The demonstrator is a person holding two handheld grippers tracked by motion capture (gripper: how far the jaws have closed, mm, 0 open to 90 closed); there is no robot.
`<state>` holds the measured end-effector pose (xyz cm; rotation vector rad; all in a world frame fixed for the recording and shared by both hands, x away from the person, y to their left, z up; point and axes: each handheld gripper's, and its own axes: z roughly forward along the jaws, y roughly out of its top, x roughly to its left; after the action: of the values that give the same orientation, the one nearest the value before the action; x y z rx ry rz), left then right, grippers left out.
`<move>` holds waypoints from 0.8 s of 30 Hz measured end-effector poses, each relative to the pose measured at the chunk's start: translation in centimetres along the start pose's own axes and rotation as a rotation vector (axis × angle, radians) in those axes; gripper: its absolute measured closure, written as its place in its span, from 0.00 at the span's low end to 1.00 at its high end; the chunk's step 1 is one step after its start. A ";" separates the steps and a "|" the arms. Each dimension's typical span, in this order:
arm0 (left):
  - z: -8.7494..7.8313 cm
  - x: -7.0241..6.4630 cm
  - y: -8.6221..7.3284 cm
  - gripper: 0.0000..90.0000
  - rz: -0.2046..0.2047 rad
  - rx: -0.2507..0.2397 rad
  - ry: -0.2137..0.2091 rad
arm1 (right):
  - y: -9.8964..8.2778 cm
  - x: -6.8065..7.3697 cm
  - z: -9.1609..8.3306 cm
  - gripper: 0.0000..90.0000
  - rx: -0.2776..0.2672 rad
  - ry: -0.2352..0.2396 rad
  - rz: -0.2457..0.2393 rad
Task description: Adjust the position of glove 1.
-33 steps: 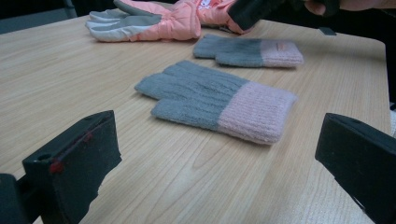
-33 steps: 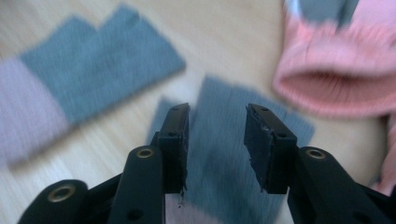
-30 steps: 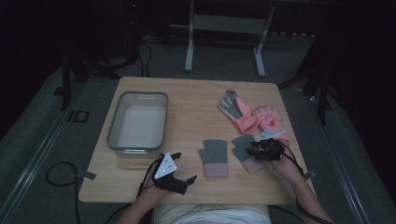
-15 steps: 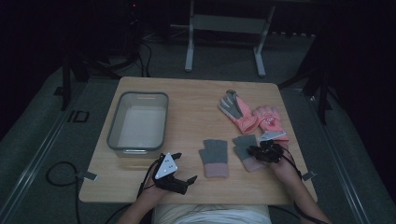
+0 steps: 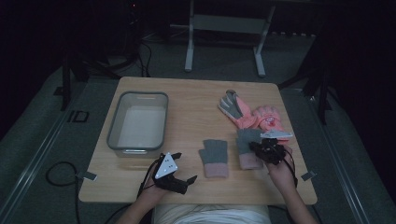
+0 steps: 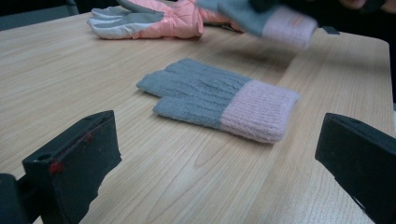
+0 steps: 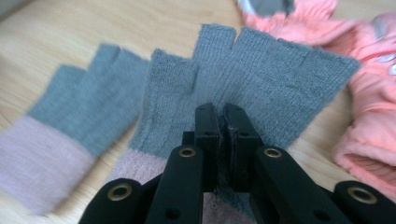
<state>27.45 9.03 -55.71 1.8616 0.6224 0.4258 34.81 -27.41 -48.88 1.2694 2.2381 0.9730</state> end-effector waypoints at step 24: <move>0.1 -0.2 0.1 0.00 0.013 0.005 -0.007 | -3.4 0.2 2.8 0.94 0.098 -0.051 0.150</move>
<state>27.35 8.84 -55.69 1.8722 0.6074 0.4259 34.49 -27.31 -53.28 1.5067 2.2012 0.8818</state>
